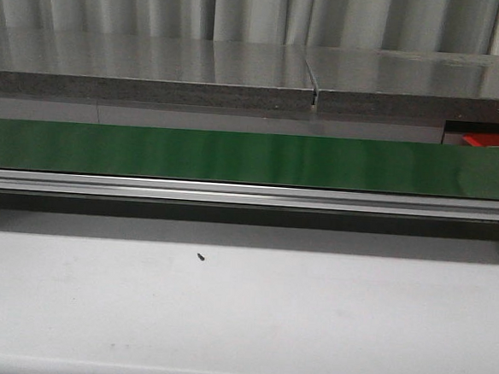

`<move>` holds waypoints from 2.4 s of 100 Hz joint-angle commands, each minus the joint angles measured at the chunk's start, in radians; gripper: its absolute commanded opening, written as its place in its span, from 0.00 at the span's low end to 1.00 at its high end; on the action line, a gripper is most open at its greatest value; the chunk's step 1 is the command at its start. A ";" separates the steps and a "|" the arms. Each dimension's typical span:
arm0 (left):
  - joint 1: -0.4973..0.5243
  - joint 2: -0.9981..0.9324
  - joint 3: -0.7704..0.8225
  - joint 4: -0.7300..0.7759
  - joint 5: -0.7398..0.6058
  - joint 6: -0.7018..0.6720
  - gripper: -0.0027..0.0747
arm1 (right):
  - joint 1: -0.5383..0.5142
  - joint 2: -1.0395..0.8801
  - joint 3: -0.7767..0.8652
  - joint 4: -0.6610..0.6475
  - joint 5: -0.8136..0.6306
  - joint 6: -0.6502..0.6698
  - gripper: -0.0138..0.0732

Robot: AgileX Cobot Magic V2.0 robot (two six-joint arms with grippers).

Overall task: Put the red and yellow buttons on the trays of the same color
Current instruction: 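Move the left gripper down over a red-capped button on the table, then grasp the red-capped button, lift it and set it on the belt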

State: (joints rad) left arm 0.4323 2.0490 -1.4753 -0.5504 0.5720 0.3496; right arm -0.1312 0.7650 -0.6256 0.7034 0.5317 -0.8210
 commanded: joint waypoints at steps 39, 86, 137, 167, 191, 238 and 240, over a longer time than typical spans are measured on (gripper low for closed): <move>0.002 -0.054 -0.033 -0.028 -0.031 -0.011 0.28 | -0.002 -0.007 -0.025 0.018 -0.046 0.000 0.08; -0.012 -0.242 -0.082 -0.081 0.100 -0.005 0.01 | -0.002 -0.007 -0.025 0.018 -0.046 0.000 0.08; -0.147 -0.290 0.030 -0.084 0.102 0.006 0.01 | -0.002 -0.007 -0.025 0.018 -0.046 0.000 0.08; -0.184 -0.290 0.049 -0.080 0.091 0.029 0.20 | -0.002 -0.007 -0.025 0.018 -0.046 0.000 0.08; -0.184 -0.300 0.049 -0.080 0.133 0.033 0.79 | -0.002 -0.007 -0.025 0.018 -0.046 0.000 0.08; -0.125 -0.401 0.007 -0.087 0.064 0.033 0.82 | -0.002 -0.007 -0.025 0.018 -0.046 0.000 0.08; -0.118 -0.401 0.002 -0.082 0.067 0.033 0.82 | -0.002 -0.007 -0.025 0.018 -0.046 0.000 0.08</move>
State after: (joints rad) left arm 0.2823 1.6982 -1.4242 -0.6073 0.6854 0.3802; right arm -0.1312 0.7650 -0.6256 0.7034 0.5317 -0.8210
